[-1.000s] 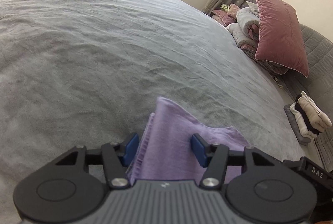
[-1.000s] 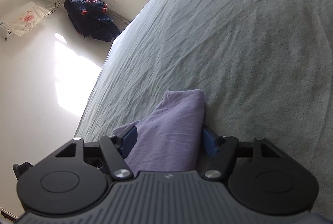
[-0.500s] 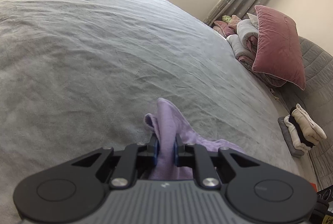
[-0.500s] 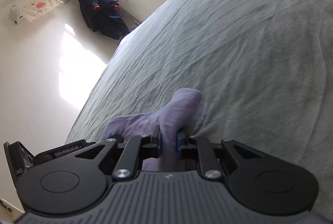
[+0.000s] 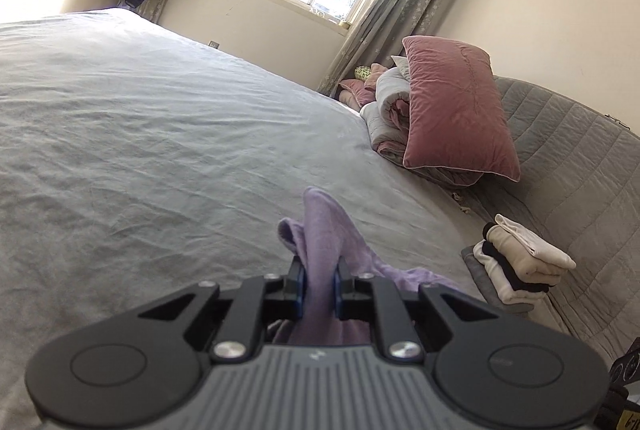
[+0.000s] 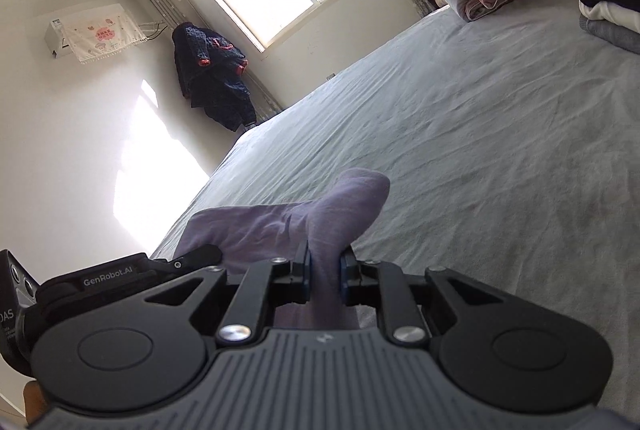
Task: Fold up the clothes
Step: 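Lift the lavender bundle with both tools and carry it toward the clothes stack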
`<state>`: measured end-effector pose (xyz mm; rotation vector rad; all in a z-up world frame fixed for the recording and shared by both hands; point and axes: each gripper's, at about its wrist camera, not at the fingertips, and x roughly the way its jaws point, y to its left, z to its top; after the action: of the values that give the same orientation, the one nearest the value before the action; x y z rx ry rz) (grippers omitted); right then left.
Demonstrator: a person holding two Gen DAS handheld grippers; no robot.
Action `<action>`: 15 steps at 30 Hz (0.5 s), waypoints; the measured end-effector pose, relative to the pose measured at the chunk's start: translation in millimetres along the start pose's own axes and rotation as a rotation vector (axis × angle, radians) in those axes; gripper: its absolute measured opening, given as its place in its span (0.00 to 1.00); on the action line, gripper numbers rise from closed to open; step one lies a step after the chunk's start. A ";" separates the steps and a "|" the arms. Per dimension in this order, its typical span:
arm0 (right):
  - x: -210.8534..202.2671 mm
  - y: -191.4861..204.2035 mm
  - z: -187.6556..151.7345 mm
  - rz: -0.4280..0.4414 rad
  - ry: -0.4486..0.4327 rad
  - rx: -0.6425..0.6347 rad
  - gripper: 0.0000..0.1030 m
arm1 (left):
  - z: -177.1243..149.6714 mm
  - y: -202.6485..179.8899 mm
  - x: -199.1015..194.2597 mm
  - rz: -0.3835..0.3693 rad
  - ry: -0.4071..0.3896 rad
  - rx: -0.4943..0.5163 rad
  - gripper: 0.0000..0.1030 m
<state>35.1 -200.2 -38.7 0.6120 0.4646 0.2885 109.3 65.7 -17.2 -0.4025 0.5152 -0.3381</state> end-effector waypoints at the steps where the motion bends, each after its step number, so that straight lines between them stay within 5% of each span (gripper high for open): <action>1: -4.9 -2.8 6.5 -0.007 -0.015 -0.006 0.16 | 0.0 -9.8 2.0 -0.010 -0.003 0.005 0.13; 15: -62.4 -62.1 69.3 -0.079 -0.143 -0.022 0.16 | -11.8 -132.2 37.7 -0.106 0.017 0.062 0.13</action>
<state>23.7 -306.7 -5.9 0.5875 0.3463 0.1729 106.2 -67.8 17.6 -0.3683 0.4996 -0.4588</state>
